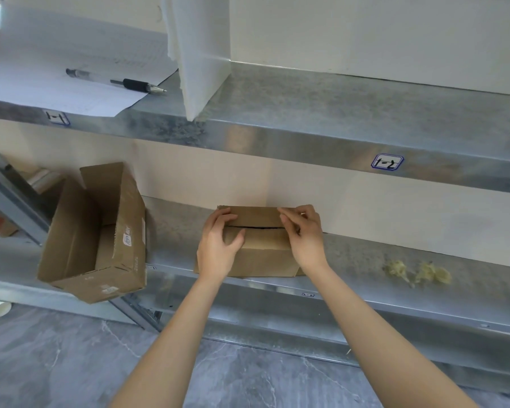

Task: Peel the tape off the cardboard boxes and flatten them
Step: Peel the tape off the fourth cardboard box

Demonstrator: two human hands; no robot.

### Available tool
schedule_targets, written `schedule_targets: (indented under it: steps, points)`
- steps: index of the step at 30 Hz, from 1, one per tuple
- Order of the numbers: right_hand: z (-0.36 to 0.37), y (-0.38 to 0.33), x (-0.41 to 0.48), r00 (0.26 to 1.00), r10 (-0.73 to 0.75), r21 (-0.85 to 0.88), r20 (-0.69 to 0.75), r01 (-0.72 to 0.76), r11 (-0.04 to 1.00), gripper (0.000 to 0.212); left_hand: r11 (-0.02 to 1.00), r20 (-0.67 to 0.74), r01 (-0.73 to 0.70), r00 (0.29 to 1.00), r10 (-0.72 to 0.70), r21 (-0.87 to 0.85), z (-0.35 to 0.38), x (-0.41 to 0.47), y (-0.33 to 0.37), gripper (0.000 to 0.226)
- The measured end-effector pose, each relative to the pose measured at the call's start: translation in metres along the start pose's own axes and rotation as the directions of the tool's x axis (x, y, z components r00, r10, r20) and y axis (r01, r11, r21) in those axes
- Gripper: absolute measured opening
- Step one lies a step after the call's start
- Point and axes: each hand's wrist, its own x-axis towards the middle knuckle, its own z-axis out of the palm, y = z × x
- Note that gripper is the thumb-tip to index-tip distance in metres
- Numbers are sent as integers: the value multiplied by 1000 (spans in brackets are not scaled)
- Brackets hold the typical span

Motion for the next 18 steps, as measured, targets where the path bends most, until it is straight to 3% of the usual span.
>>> schedule_targets:
  steps: [5,9,12,18]
  points:
    - [2,1,-1,1000,15,8,-24,-15,1000,46,1000,4,12,1000,-12,4,1,0,1,28]
    - [1,-4,2,986,157,17,-60,-156,988,72,1000,5,3,1000,-3,13,1,0,-1,28]
    - [-5,6,6,982,188,-89,-5,-187,978,62,999,14,9,1000,-10,46,1,0,1,29]
    - [-6,6,-3,979,181,-8,98,-181,983,35,913,24,-136,990,137,386,-1,7,15,32]
